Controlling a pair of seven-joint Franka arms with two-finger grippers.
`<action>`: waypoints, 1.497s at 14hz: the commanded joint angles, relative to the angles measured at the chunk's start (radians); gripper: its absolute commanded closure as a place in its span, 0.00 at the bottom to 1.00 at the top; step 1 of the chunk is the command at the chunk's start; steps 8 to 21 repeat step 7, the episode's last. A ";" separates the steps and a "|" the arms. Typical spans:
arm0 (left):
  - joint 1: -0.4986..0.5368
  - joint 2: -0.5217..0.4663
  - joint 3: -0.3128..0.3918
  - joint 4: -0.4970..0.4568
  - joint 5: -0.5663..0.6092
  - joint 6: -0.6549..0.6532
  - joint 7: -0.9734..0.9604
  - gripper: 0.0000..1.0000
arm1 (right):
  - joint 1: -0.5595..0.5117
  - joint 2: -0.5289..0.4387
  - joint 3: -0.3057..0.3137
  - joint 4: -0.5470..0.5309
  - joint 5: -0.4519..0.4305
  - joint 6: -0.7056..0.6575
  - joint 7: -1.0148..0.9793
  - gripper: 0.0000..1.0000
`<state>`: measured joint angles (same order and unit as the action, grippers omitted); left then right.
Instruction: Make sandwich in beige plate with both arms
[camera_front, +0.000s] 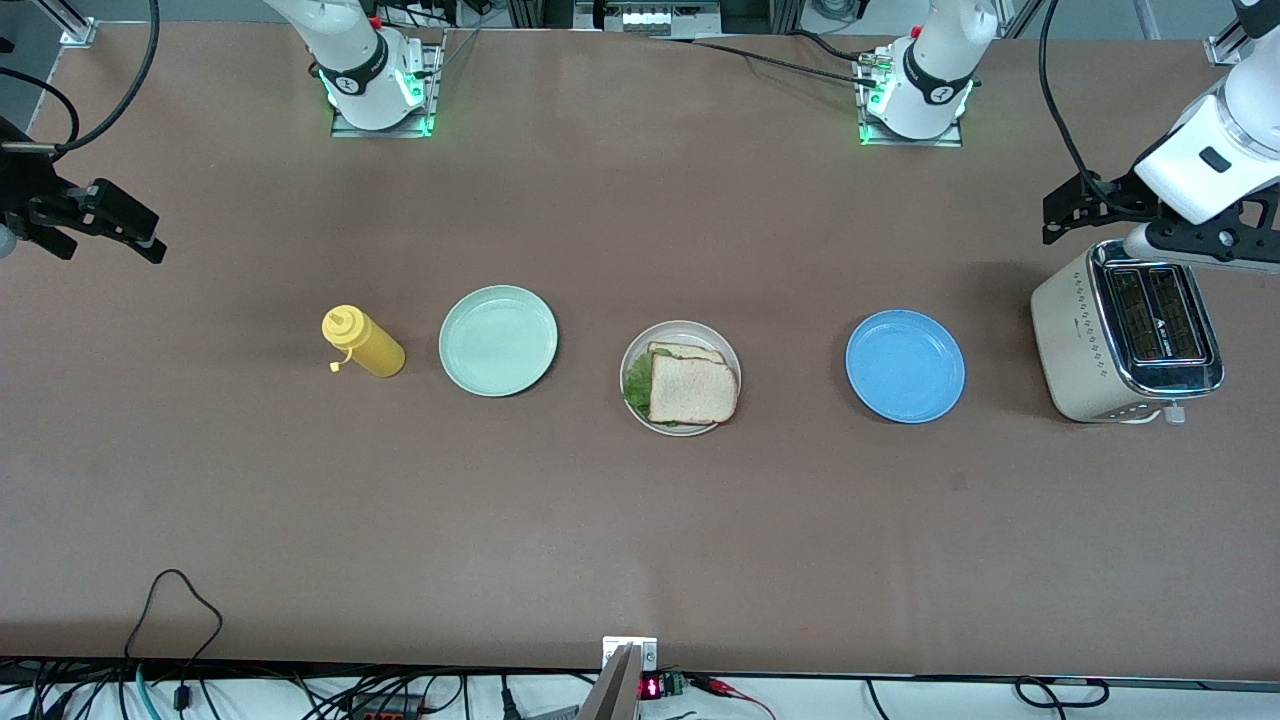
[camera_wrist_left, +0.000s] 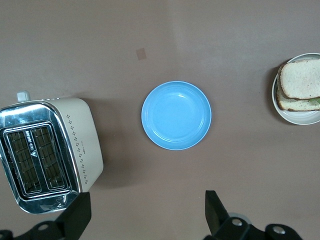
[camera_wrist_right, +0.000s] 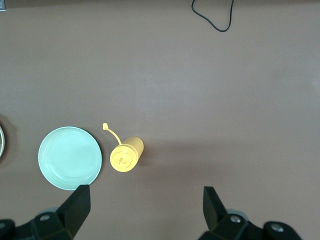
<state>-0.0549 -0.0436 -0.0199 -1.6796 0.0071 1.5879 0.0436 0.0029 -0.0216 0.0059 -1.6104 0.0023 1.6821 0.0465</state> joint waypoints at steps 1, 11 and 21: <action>0.004 0.010 -0.012 0.026 0.004 -0.008 0.015 0.00 | -0.004 -0.005 0.002 0.007 0.018 -0.007 -0.013 0.00; 0.004 0.008 -0.020 0.027 0.004 -0.016 0.015 0.00 | -0.004 -0.005 -0.001 0.010 0.018 -0.009 -0.016 0.00; 0.004 0.008 -0.020 0.027 0.004 -0.016 0.015 0.00 | -0.004 -0.005 -0.001 0.010 0.018 -0.009 -0.016 0.00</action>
